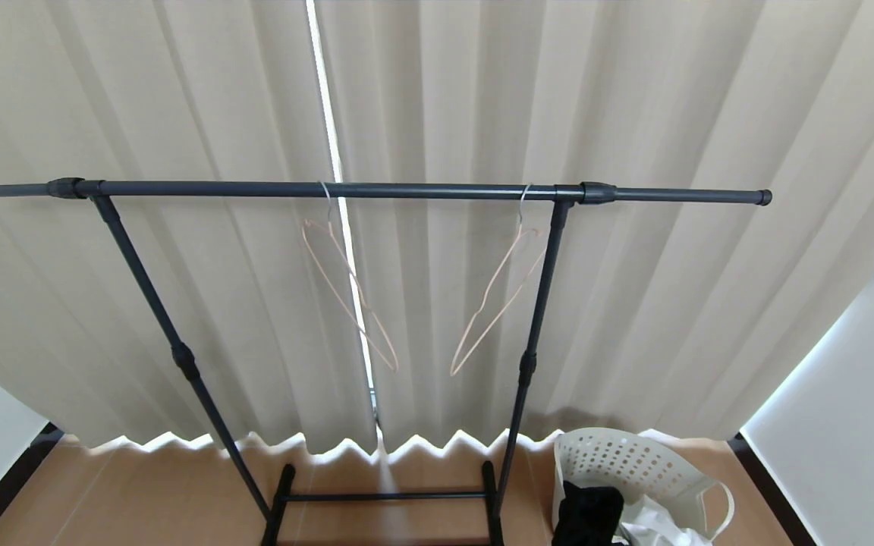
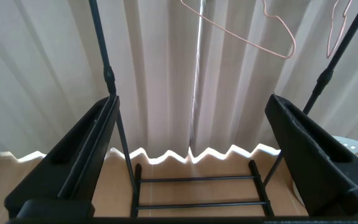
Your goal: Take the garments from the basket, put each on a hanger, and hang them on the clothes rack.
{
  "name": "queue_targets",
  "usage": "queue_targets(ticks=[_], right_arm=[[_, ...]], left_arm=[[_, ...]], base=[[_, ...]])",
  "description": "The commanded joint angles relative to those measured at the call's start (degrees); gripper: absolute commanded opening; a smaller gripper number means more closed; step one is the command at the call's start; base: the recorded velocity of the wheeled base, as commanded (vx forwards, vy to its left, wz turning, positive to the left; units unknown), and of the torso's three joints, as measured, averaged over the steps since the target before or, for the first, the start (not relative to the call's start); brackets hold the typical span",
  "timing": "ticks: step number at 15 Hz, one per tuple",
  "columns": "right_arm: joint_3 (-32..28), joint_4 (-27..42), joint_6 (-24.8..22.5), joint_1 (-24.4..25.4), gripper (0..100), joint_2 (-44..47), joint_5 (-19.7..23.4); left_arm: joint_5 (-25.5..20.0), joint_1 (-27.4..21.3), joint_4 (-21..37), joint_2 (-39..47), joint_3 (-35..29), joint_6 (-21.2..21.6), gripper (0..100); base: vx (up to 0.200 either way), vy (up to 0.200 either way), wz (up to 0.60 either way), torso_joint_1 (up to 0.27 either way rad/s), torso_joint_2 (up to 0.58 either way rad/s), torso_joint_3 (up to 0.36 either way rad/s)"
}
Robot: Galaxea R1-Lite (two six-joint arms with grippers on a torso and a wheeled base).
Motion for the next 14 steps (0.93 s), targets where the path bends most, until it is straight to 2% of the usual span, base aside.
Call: queue_targets(ticks=[1, 14], right_arm=[[0.0, 0.0, 0.2, 0.0, 100, 0.0, 0.0], [0.0, 0.0, 0.0, 0.0, 100, 0.0, 0.1]], left_arm=[[0.0, 0.0, 0.0, 0.0, 0.0, 0.0, 100], [0.0, 0.0, 0.0, 0.0, 0.0, 0.1, 100]], base=[[0.0, 0.0, 0.0, 0.0, 0.0, 0.0], [0.0, 0.0, 0.0, 0.0, 0.0, 0.0]])
